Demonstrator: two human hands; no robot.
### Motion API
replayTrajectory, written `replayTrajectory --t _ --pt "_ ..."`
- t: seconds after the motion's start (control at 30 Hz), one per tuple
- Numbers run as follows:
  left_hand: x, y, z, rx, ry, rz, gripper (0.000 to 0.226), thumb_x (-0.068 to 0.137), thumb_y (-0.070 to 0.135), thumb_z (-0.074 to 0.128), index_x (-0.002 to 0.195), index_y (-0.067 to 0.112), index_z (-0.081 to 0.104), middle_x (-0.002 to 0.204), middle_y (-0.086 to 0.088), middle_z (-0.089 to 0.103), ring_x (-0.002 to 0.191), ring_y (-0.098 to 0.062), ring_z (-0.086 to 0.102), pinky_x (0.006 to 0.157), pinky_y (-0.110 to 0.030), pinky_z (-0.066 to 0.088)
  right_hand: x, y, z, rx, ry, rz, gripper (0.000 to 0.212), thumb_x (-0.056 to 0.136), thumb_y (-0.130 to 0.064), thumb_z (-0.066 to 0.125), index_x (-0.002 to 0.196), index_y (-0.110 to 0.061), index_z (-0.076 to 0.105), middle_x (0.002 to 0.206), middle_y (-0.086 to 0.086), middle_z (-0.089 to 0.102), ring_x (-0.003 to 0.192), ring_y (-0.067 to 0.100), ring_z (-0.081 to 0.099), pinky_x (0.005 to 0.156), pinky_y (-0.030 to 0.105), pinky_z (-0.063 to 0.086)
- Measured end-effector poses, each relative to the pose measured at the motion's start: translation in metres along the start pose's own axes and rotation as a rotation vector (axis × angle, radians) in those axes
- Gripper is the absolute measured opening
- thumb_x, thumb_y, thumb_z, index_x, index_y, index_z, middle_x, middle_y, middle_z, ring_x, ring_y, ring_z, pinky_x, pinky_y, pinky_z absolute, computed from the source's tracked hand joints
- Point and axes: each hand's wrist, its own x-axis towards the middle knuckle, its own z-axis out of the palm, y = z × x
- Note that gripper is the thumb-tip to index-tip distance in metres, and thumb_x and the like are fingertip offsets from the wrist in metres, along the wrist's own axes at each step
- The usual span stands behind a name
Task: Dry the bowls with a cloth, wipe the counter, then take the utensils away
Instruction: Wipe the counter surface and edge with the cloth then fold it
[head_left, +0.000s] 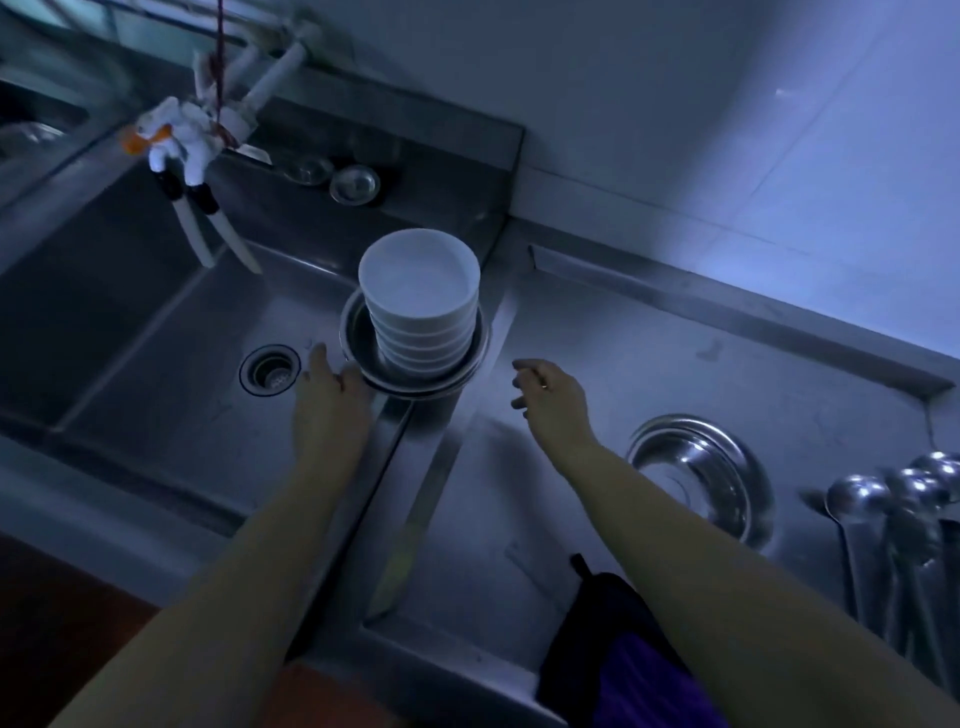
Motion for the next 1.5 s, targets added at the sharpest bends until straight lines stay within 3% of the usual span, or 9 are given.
replayTrajectory --t 0.07,0.17,0.3,0.47,0.77,0.97,1.1,1.23,1.5 --pt "0.019 -0.003 0.005 -0.011 0.007 -0.009 0.054 0.097 0.034 0.032 0.146 0.013 0.023 0.14 -0.016 0.044 0.119 -0.035 0.05 0.092 -0.045 0.041 0.021 -0.006 0.015 0.037 0.023 0.042 0.03 0.098 -0.023 0.041 0.123 -0.017 0.056 0.106 0.002 0.062 0.069 0.007 0.063 0.073 0.033 0.053" --pt "0.036 -0.009 0.011 -0.033 -0.015 0.024 0.052 0.096 0.04 0.03 0.143 0.02 0.026 0.112 -0.016 0.062 0.093 -0.036 0.061 0.069 -0.04 0.043 0.042 -0.014 0.034 0.117 0.023 0.109 0.033 0.098 -0.027 0.042 0.128 -0.016 0.051 0.105 0.002 0.059 0.064 0.01 0.061 0.071 0.035 0.054" --pt "0.048 -0.011 0.018 -0.034 -0.017 0.041 0.049 0.096 0.039 0.034 0.142 0.022 0.029 0.113 -0.012 0.061 0.09 -0.031 0.06 0.069 -0.037 0.043 0.055 -0.022 0.049 0.263 0.044 0.118 0.016 0.096 -0.032 0.045 0.102 -0.022 0.056 0.077 -0.005 0.06 0.052 0.009 0.052 0.054 0.028 0.045" --pt "0.054 -0.005 0.021 -0.066 -0.006 0.05 0.035 0.091 0.021 0.041 0.126 0.022 0.043 0.082 0.004 0.058 0.065 -0.007 0.052 0.05 -0.025 0.033 0.062 -0.027 0.058 0.285 0.03 0.119 0.027 0.093 -0.04 0.048 0.108 -0.021 0.061 0.07 -0.004 0.058 0.057 0.011 0.051 0.06 0.032 0.044" --pt "0.048 0.006 0.036 -0.012 -0.031 0.137 0.04 0.087 0.014 0.041 0.125 0.025 0.044 0.09 0.001 0.056 0.075 -0.023 0.053 0.062 -0.031 0.038 0.056 -0.012 0.044 0.207 0.116 0.066 0.019 0.092 -0.032 0.042 0.098 -0.023 0.058 0.086 0.006 0.063 0.076 0.02 0.058 0.07 0.039 0.049" --pt "0.037 0.027 0.062 -0.005 -0.103 0.21 0.037 0.087 0.011 0.043 0.123 0.021 0.045 0.091 0.001 0.054 0.076 -0.02 0.048 0.069 -0.03 0.035 0.051 0.009 0.014 0.247 0.222 0.07 0.015 0.091 -0.031 0.044 0.087 -0.028 0.058 0.081 0.001 0.063 0.071 0.012 0.055 0.069 0.037 0.048" --pt "0.033 0.041 0.087 0.028 -0.19 0.24 0.043 0.087 0.012 0.044 0.128 0.02 0.044 0.108 -0.012 0.063 0.094 -0.032 0.058 0.077 -0.036 0.045 0.051 0.027 -0.01 0.253 0.304 0.1 0.014 0.091 -0.028 0.046 0.083 -0.028 0.058 0.082 0.0 0.063 0.072 0.012 0.055 0.074 0.039 0.049" --pt "0.03 0.056 0.116 0.055 -0.252 0.259 0.043 0.088 0.011 0.045 0.131 0.017 0.042 0.106 -0.018 0.064 0.092 -0.036 0.06 0.07 -0.031 0.039 0.055 0.043 -0.033 0.242 0.376 0.146 0.015 0.086 -0.03 0.045 0.077 -0.031 0.056 0.078 0.001 0.062 0.072 0.018 0.056 0.075 0.047 0.051" --pt "0.043 0.072 0.165 0.089 -0.34 0.327 0.045 0.092 0.011 0.044 0.136 0.018 0.04 0.104 -0.018 0.065 0.092 -0.035 0.06 0.071 -0.029 0.039 0.076 0.076 -0.057 0.209 0.471 0.214 0.012 0.087 -0.029 0.047 0.086 -0.027 0.059 0.079 -0.005 0.063 0.078 0.02 0.059 0.076 0.04 0.05"
